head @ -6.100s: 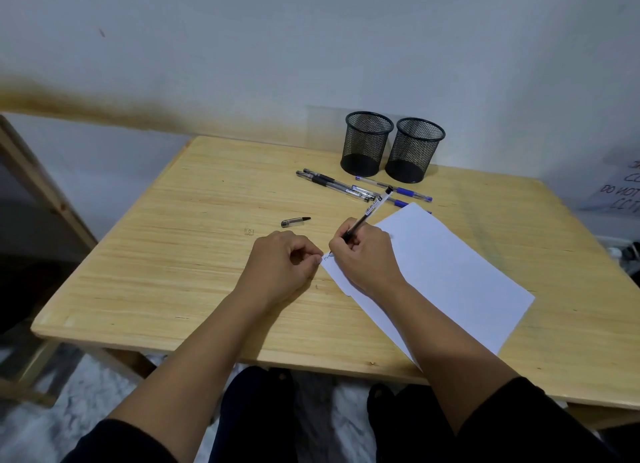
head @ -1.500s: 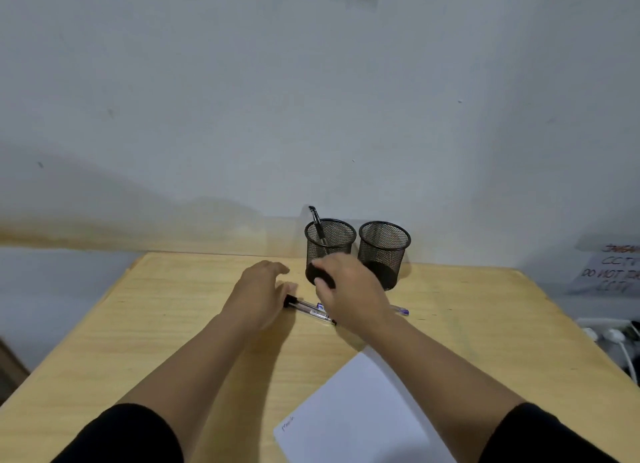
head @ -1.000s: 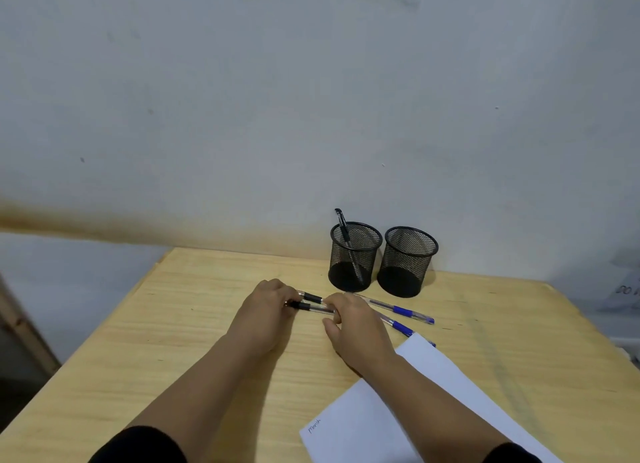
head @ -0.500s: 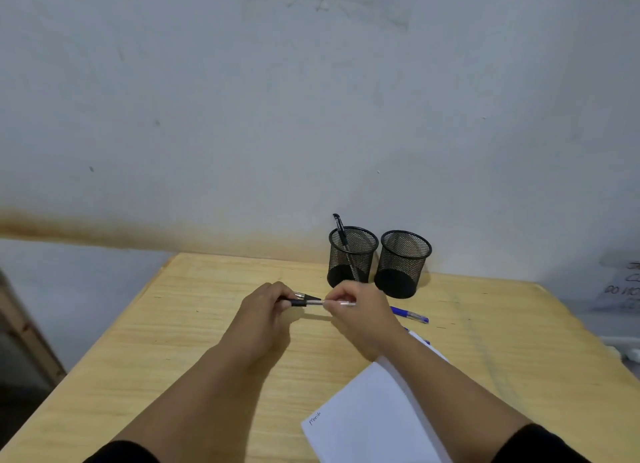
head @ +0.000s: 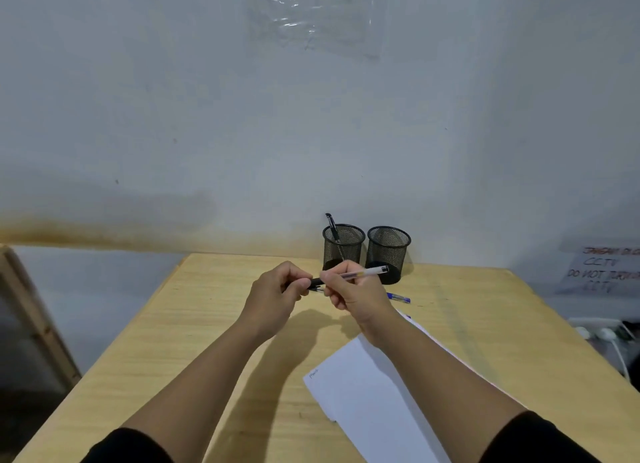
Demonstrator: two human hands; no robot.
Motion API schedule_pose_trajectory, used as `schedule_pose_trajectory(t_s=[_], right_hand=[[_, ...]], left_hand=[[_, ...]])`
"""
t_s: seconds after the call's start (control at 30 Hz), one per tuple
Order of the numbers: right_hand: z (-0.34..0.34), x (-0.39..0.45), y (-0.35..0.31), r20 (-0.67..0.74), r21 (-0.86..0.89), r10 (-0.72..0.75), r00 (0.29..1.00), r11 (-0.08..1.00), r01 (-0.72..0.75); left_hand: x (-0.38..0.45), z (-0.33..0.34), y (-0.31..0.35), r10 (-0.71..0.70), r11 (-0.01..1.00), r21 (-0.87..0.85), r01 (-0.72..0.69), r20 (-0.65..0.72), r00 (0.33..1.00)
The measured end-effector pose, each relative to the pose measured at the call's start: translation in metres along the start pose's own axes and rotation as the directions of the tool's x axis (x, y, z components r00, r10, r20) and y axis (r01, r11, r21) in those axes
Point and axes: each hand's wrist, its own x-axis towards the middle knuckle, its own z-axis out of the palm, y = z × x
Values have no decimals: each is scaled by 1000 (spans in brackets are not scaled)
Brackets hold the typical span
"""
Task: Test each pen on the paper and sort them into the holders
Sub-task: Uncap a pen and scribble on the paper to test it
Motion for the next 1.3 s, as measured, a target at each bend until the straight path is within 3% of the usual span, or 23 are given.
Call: schedule_pose_trajectory(t_s=[0.1,0.2,0.27,0.37,0.43,0.57,0.8,0.97,1.1,1.3], right_hand=[[3,-15,-2,-25,-67,-57,998,996,55],[-18,-26,-14,-156,40,-90,984,994,97],[-43,-32,-25,-196,36,-77,978,996,86],[-62,-40,-23,-201,-27,-20,979,1000,15],[-57,-42,-12,-178,-2,26,984,1000,-27],[-39,-53,4,-108,56,103,989,994,-97],[-41,-64,22,-105,0,146,984,989,-147],[-42,-65,30,-132,-65,145,981,986,-154],[-38,-67,41,-113,-41,219,969,974,-225],[-25,-66,55,-123,-192,244,962,945,-264]], left_hand=[[-8,-4,0,-11,1000,-10,11,9,1000],[-15,-30,-20,-84,994,51,98,-225,971],[-27,-53,-37,-123,963,202,179,-262,957],[-43,-52,-46,-133,940,286,185,-191,972],[-49,-31,-44,-86,947,300,113,-100,991],[-51,3,-48,-127,948,294,121,2,992],[-52,14,-53,-102,929,360,88,21,995],[-66,16,-50,-13,941,338,30,-53,999],[-85,26,-48,15,952,306,-12,-8,1000],[-94,30,-53,64,919,388,-68,23,998]])
